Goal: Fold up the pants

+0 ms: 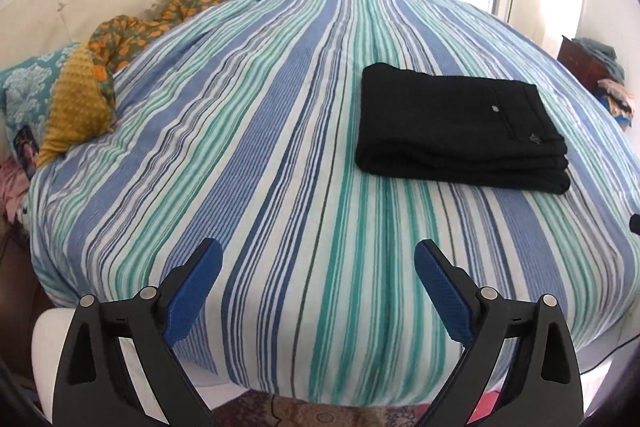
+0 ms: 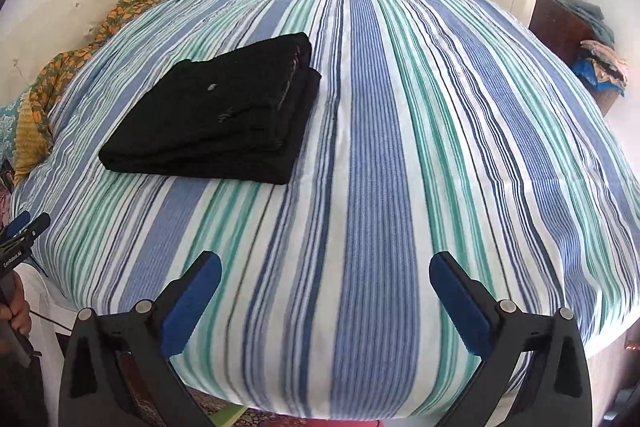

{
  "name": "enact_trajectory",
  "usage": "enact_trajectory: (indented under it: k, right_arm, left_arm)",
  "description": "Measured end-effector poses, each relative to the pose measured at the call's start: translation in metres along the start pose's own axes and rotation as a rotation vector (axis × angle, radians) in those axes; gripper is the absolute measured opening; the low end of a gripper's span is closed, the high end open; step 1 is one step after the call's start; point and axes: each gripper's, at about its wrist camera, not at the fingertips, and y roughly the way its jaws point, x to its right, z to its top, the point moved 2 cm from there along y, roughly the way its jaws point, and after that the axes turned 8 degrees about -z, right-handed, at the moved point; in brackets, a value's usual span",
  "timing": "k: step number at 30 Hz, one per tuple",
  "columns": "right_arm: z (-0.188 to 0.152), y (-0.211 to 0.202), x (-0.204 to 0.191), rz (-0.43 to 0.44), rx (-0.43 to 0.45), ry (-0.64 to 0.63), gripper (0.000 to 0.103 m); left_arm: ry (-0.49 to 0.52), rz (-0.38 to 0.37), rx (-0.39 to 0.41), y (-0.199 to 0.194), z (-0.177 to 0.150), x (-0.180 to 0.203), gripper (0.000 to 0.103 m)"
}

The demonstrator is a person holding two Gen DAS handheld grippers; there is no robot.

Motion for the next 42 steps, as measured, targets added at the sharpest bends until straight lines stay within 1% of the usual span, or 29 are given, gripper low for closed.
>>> enact_trajectory:
  k: [2, 4, 7, 11, 16, 21, 23, 28, 30, 32, 34, 37, 38, 40, 42]
  right_arm:
    - [-0.01, -0.016, -0.015, 0.0, 0.027, 0.021, 0.103]
    - [-0.016, -0.029, -0.033, 0.021, 0.046, 0.026, 0.103]
    - [-0.021, -0.047, -0.056, 0.031, 0.061, -0.014, 0.103]
    - [-0.022, -0.072, -0.07, 0.038, 0.075, -0.051, 0.103]
    - [-0.016, -0.097, -0.074, 0.027, 0.091, -0.075, 0.103]
    - [-0.013, -0.111, -0.077, 0.045, 0.083, -0.08, 0.103]
    - [-0.012, -0.117, -0.078, 0.043, 0.091, -0.086, 0.103]
    - [-0.014, -0.13, -0.078, 0.018, 0.101, -0.098, 0.103]
    - [-0.014, -0.134, -0.079, 0.01, 0.098, -0.099, 0.103]
    - [-0.014, -0.135, -0.08, -0.011, 0.094, -0.108, 0.103]
    - [-0.015, -0.137, -0.082, -0.026, 0.097, -0.112, 0.103]
    - [-0.017, -0.138, -0.085, -0.029, 0.094, -0.121, 0.103]
    - [-0.018, -0.139, -0.086, -0.027, 0.094, -0.123, 0.103]
    - [-0.018, -0.138, -0.089, -0.026, 0.096, -0.13, 0.103]
    - [-0.02, -0.138, -0.091, -0.027, 0.095, -0.137, 0.103]
  left_arm:
    - [0.001, -0.011, -0.003, -0.013, 0.004, 0.006, 0.097]
    - [0.0, 0.0, 0.005, -0.025, 0.008, 0.009, 0.097]
    - [0.007, 0.003, -0.02, -0.036, 0.016, 0.012, 0.097]
    - [-0.013, -0.02, -0.029, -0.05, 0.019, 0.012, 0.097]
    - [-0.004, -0.039, -0.047, -0.064, 0.022, 0.017, 0.098]
    - [-0.006, -0.066, -0.057, -0.075, 0.023, 0.02, 0.099]
    - [0.008, -0.055, -0.051, -0.079, 0.023, 0.023, 0.102]
    - [0.042, -0.044, -0.017, -0.095, 0.027, 0.03, 0.102]
    - [0.044, -0.069, 0.012, -0.102, 0.028, 0.032, 0.103]
    - [0.046, -0.096, 0.023, -0.108, 0.03, 0.033, 0.103]
    - [0.064, -0.086, 0.041, -0.113, 0.031, 0.037, 0.103]
    - [0.095, -0.045, 0.063, -0.118, 0.031, 0.042, 0.103]
    - [0.103, -0.042, 0.067, -0.119, 0.031, 0.043, 0.103]
    - [0.108, -0.041, 0.065, -0.12, 0.031, 0.045, 0.102]
    - [0.109, -0.025, 0.053, -0.119, 0.029, 0.045, 0.102]
